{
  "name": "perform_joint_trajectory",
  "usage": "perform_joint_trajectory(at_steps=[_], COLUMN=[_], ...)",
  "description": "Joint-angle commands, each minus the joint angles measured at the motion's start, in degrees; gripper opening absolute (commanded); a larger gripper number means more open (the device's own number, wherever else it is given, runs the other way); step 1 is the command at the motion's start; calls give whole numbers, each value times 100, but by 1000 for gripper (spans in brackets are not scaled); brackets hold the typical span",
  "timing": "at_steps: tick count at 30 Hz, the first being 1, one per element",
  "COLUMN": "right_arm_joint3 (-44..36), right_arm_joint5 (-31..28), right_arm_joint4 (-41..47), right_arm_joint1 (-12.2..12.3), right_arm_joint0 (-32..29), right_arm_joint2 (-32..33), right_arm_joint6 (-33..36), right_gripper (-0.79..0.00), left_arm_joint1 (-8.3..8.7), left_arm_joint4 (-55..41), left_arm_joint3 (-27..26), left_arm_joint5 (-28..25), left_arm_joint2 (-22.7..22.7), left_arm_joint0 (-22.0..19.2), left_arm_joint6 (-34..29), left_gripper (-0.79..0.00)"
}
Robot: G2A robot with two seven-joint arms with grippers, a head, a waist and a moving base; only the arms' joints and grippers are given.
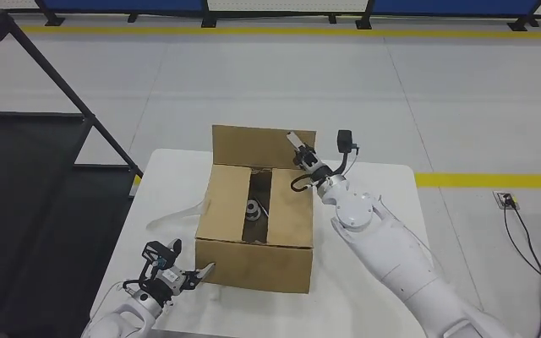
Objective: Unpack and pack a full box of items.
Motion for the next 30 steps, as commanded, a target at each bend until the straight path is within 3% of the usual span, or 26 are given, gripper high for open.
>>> perform_joint_trajectory(at_steps=[1, 10, 18, 23, 30], right_arm_joint3=[59, 1604, 2772, 3239, 3635], right_arm_joint5=[145, 343, 615, 529, 221], right_arm_joint4=[94, 469, 558, 549, 562], right_arm_joint1=[-88, -753, -1296, -1489, -1574], right_arm_joint0=[98, 908, 1346, 1489, 1590], right_arm_joint2=[-13, -347, -589, -604, -489], right_arm_joint6=[-78, -460, -128, 320, 1054], right_gripper=[0, 0, 0, 0, 0], left_arm_joint1=[0, 0, 0, 0, 0], left_arm_joint4=[0, 0, 0, 0, 0], left_arm_joint3=[0, 0, 0, 0, 0], left_arm_joint5=[0, 0, 0, 0, 0], left_arm_joint2=[0, 0, 0, 0, 0], left_arm_joint0=[0, 0, 0, 0, 0], left_arm_joint6=[0, 0, 0, 0, 0], left_gripper=[0, 0, 0, 0, 0])
